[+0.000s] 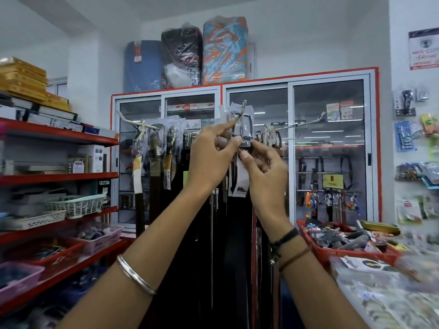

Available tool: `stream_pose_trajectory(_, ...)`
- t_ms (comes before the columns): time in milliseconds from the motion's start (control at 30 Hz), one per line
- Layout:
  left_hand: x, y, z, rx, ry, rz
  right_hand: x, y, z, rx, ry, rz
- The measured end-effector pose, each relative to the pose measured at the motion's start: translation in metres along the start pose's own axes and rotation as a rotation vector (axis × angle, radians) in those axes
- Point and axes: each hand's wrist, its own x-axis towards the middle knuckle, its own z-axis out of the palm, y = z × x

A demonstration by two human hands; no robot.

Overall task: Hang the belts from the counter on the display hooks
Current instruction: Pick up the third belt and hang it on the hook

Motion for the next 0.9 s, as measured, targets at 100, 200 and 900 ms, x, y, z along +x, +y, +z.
stream_pose_trajectory(100,-0.002,-0.014,-0.008,0.29,0.028,0.209,-0.003,0.008,-0.005,-0.055,-0.057,-0.064)
stream_pose_trajectory(200,0.002,-0.032,-0.018,0.491,-0.089,0.404,-0.005,0.017,-0.007,-0.159,-0.112,-0.187)
stream_pose_trajectory(900,0.021,-0.087,-0.012,0.745,-0.224,0.478,0.019,0.075,0.002,-0.537,-0.173,-0.432)
